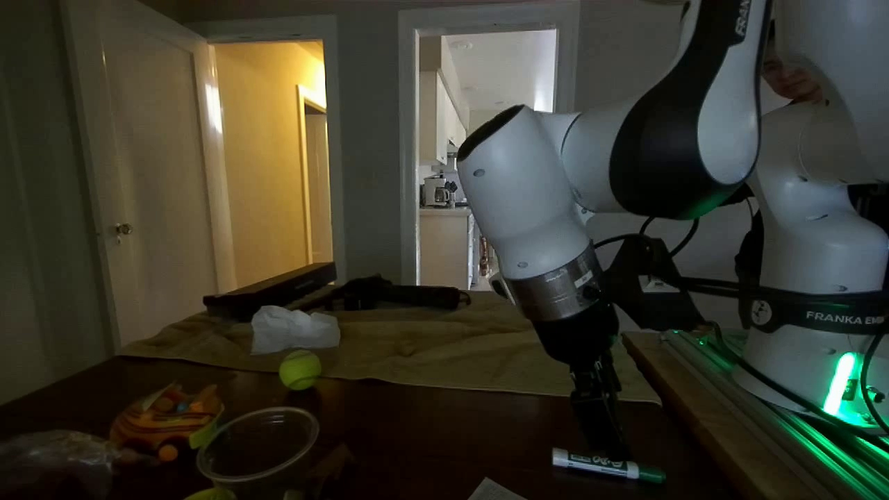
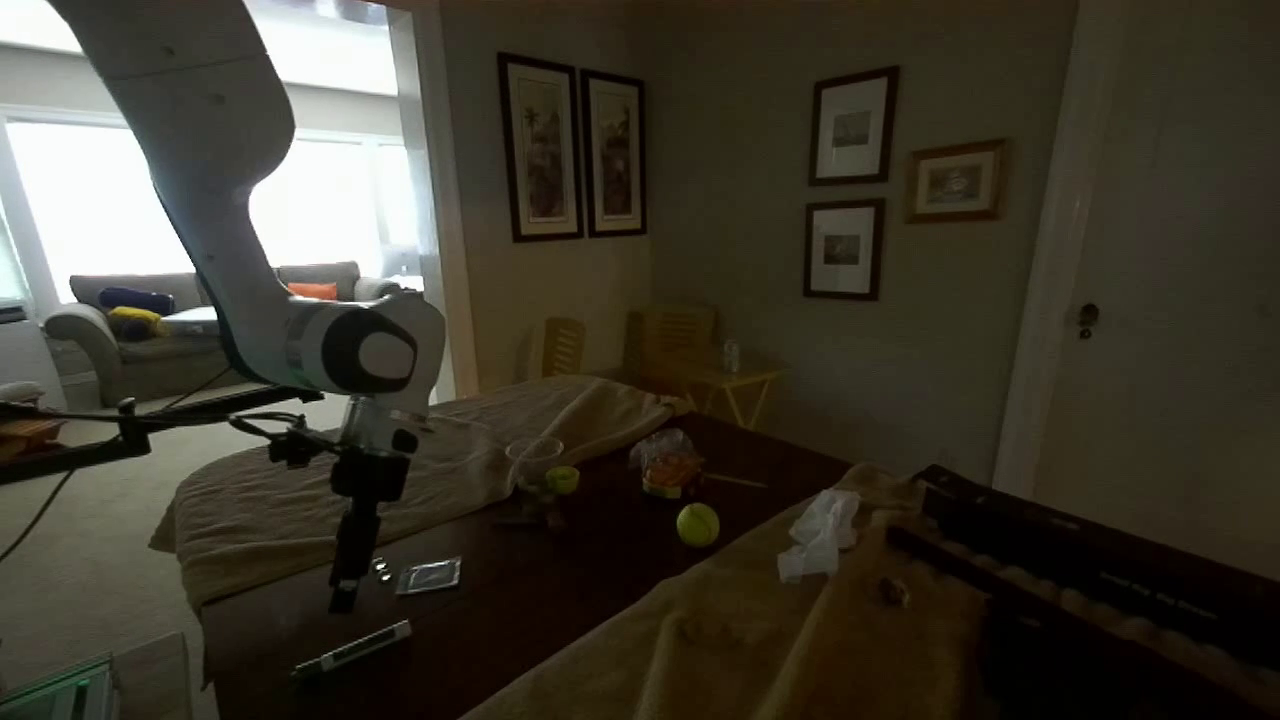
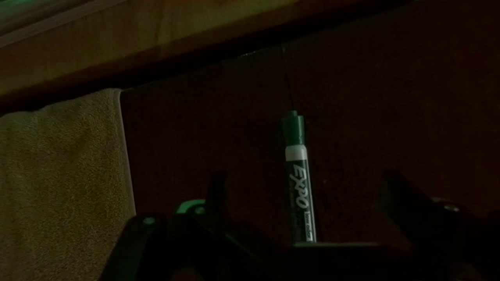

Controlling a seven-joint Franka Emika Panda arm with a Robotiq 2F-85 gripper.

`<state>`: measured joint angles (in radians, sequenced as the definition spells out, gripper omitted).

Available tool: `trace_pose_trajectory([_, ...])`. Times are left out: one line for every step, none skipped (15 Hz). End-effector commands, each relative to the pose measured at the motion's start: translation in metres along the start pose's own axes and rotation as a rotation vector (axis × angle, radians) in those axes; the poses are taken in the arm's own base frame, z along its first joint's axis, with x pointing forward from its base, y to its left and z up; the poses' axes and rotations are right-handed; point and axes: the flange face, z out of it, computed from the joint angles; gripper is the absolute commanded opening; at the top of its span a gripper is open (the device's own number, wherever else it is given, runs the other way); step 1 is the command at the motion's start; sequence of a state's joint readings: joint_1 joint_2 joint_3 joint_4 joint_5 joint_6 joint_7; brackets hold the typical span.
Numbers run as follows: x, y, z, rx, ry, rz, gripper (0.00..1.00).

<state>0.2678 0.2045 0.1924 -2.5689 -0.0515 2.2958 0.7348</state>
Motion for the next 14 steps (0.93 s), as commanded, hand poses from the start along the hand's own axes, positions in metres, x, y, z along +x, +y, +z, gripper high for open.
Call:
trace_pose_trajectory([0.021, 0.004, 0.017, 0.014, 0.025, -0.045, 1.0])
trace_pose_trajectory([0.024, 0.005, 0.019, 0.012, 0.026, -0.052, 1.0])
trace_pose_trajectory([0.028, 0.006, 0.022, 0.015, 0.028, -0.058, 1.0])
trace_pose_trajectory([0.031, 0.007, 0.025, 0.016, 0.03, -0.066, 1.0])
trace_pose_trajectory([0.035, 0.008, 0.027, 0.022, 0.036, -0.075, 1.0])
trace_pose_trajectory([0.037, 0.008, 0.029, 0.028, 0.038, -0.081, 1.0])
trace_pose_trajectory([0.04, 0.008, 0.031, 0.034, 0.041, -0.087, 1.0])
trace_pose_trajectory([0.043, 0.007, 0.033, 0.037, 0.047, -0.095, 0.99])
trace_pose_trajectory([0.045, 0.007, 0.034, 0.04, 0.049, -0.101, 0.99])
trace_pose_trajectory([0.048, 0.006, 0.035, 0.04, 0.052, -0.107, 0.97])
trace_pose_trajectory([0.049, 0.005, 0.035, 0.041, 0.055, -0.111, 0.95])
trace_pose_trajectory([0.052, 0.005, 0.036, 0.042, 0.057, -0.117, 0.92])
trace_pose_trajectory([0.053, 0.004, 0.036, 0.041, 0.06, -0.122, 0.82])
trace_pose_trajectory([0.055, 0.003, 0.034, 0.038, 0.062, -0.126, 0.68])
